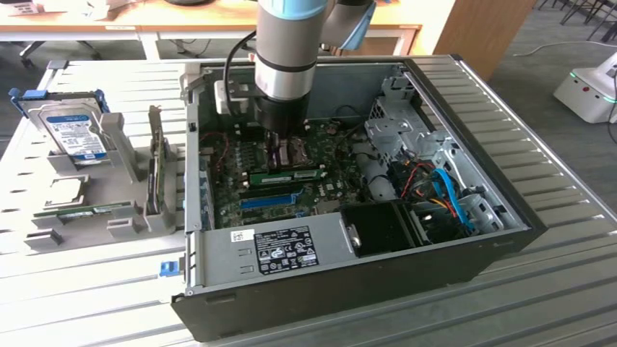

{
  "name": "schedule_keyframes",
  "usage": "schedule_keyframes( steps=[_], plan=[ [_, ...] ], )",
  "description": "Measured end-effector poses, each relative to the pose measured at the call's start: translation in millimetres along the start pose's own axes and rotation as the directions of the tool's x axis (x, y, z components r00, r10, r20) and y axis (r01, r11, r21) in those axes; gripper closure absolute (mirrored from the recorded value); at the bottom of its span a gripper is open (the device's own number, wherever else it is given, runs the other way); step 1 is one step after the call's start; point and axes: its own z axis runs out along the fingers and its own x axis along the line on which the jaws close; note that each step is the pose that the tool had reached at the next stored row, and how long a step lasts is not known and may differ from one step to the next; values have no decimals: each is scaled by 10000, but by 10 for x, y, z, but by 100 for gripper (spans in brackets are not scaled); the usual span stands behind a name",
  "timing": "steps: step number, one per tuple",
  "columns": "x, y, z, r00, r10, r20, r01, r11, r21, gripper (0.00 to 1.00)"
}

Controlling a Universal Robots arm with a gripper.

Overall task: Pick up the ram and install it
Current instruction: 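Press down the ram until it locks into place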

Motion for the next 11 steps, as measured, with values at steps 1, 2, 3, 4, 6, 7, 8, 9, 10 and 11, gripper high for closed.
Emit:
schedule_keyframes(
  steps=[1,2,3,4,6,7,8,9,10,11],
  plan=[
    [0,0,2,10000,0,1,0,10000,0,89],
    [0,0,3,10000,0,0,0,10000,0,89],
    [0,0,5,10000,0,0,0,10000,0,89],
    [0,0,7,10000,0,0,0,10000,0,89],
    [0,0,8,10000,0,-1,0,10000,-1,89],
    [0,0,8,10000,0,-2,0,10000,-1,89],
    [0,0,8,10000,0,-1,0,10000,-1,89],
    [0,0,8,10000,1,-1,-1,10000,-1,89],
    [0,0,8,10000,0,-1,0,10000,0,89],
    [0,0,10,10000,0,0,0,10000,-1,89]
  ],
)
